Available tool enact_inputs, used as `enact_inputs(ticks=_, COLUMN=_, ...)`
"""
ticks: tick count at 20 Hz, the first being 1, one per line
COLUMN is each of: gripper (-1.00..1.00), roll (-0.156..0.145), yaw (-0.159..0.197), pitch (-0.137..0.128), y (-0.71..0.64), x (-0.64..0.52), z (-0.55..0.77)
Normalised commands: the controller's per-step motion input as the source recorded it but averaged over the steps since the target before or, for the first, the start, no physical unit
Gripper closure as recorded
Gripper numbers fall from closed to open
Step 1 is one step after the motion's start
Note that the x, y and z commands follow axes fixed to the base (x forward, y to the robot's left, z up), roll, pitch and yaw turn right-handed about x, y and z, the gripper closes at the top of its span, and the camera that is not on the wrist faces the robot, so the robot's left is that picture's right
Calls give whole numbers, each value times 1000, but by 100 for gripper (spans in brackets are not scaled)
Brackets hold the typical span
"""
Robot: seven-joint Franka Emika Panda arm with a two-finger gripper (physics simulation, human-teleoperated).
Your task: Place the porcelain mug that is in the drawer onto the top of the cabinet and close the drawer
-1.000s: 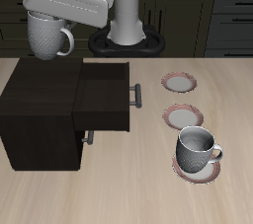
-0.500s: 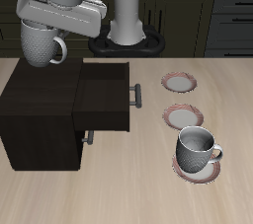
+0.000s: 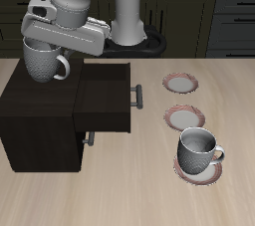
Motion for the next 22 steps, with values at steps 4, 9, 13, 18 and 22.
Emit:
enact_inputs(ticks=4, gripper=-100, roll=-12, yaw=-15, pitch=-16, y=-15, x=-21, z=113)
enact_inputs(ticks=9, gripper=-100, roll=1, yaw=-8, pitch=-36, y=11, x=-144, z=254)
enact_inputs(ticks=13, gripper=-100, roll=32, yaw=13, pitch=-32, y=194, x=-149, z=264)
enact_inputs(ticks=18, gripper=-100, roll=32, yaw=-14, pitch=-25, y=288, x=-139, z=151)
enact_inputs(ticks=22, gripper=-100, roll=37, yaw=16, pitch=-7, y=583, x=-86, z=-74)
